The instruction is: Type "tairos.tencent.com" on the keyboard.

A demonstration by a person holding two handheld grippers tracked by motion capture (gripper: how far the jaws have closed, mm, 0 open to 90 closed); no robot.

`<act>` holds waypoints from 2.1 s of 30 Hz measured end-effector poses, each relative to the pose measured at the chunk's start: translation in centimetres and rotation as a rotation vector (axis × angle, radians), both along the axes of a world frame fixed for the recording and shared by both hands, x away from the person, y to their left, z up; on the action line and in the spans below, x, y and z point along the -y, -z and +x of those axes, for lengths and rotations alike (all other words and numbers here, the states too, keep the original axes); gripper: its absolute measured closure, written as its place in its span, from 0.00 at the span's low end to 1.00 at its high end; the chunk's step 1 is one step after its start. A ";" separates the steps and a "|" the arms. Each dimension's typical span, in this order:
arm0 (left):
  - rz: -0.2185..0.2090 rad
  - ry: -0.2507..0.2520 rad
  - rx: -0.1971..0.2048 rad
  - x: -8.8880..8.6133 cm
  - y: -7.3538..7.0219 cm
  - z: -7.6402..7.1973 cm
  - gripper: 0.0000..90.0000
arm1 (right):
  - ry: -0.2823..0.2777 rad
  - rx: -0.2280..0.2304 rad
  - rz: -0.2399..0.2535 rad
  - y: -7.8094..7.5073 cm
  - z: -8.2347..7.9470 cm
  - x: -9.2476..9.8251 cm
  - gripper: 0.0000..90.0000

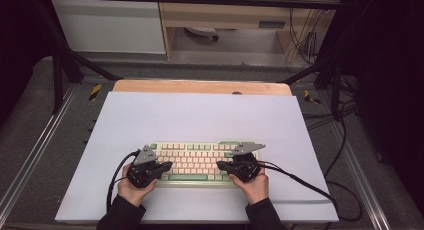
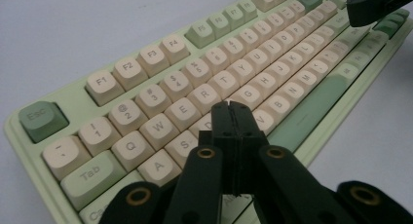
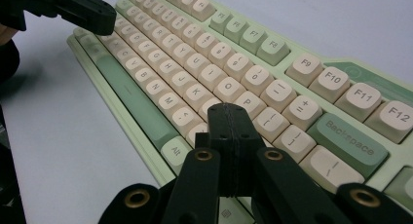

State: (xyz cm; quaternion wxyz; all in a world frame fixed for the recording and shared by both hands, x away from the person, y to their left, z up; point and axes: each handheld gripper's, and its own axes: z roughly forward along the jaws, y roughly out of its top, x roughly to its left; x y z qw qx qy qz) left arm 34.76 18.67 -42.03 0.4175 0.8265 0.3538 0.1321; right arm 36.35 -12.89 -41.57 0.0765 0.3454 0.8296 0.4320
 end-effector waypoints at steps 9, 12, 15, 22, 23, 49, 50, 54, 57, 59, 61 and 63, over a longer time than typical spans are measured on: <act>0.020 0.024 -0.010 1.2 0.5 0.1 1.00 | -0.001 -0.001 0.001 0.0 0.0 0.0 1.00; 0.022 0.025 -0.011 1.2 0.6 0.1 1.00 | -0.001 -0.001 0.001 0.0 0.0 0.0 1.00; 0.028 0.027 -0.014 1.3 0.7 0.1 1.00 | -0.003 0.000 0.002 0.0 0.0 0.0 1.00; 0.034 0.031 -0.015 1.4 0.9 0.1 1.00 | -0.002 -0.001 0.000 0.0 0.0 0.0 1.00; 0.033 0.031 -0.015 1.4 0.9 0.1 1.00 | -0.003 -0.001 0.000 0.0 0.0 0.0 1.00; -0.001 0.015 0.002 -0.5 -0.1 -0.4 1.00 | 0.002 0.006 0.005 -0.2 0.0 0.1 1.00; -0.004 0.009 0.004 -0.7 -0.2 -0.4 1.00 | 0.003 0.005 0.006 -0.2 0.0 0.1 1.00; -0.009 -0.001 0.003 -1.2 -0.4 -0.4 1.00 | 0.011 0.003 0.008 -0.3 0.0 0.1 1.00; -0.011 -0.003 0.010 -1.6 -0.6 -0.6 1.00 | 0.013 -0.001 0.008 -0.3 0.1 0.0 1.00; -0.012 -0.009 0.011 -1.9 -0.6 -0.6 1.00 | 0.013 -0.001 0.015 -0.3 0.2 0.0 1.00; -0.016 -0.015 0.008 -2.3 -0.6 -0.6 1.00 | 0.021 -0.007 0.021 -0.3 0.3 -0.1 1.00; -0.020 -0.017 0.007 -2.6 -0.6 -0.6 1.00 | 0.021 -0.003 0.017 -0.5 0.4 -0.2 1.00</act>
